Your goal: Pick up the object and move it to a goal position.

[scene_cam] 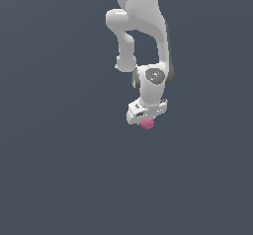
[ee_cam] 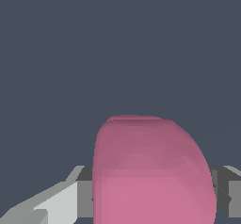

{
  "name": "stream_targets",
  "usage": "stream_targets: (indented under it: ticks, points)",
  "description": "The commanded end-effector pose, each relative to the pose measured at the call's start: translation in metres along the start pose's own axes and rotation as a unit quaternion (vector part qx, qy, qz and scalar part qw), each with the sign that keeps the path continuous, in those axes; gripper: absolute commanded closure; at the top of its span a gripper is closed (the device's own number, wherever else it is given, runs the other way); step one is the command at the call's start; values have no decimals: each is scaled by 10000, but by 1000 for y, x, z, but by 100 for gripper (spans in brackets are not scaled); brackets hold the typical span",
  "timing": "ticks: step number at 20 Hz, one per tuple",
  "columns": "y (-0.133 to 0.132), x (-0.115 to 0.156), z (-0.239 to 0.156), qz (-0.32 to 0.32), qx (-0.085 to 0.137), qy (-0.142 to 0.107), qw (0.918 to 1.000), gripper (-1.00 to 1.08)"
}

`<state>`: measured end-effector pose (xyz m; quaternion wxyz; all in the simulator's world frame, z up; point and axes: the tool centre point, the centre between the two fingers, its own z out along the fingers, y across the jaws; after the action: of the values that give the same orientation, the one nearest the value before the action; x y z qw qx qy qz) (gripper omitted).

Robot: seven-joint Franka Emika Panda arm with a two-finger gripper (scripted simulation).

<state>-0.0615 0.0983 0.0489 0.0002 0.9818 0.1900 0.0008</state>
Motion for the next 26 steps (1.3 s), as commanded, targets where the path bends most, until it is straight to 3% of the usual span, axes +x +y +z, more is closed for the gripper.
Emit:
stream_targets:
  ticks: [1, 14, 26]
  points:
    - [-1, 0, 1, -4, 3, -7, 10000, 108]
    - [-6, -3, -19, -2, 0, 1, 10000, 108]
    - [-31, -16, -107, -6, -4, -2, 10000, 108]
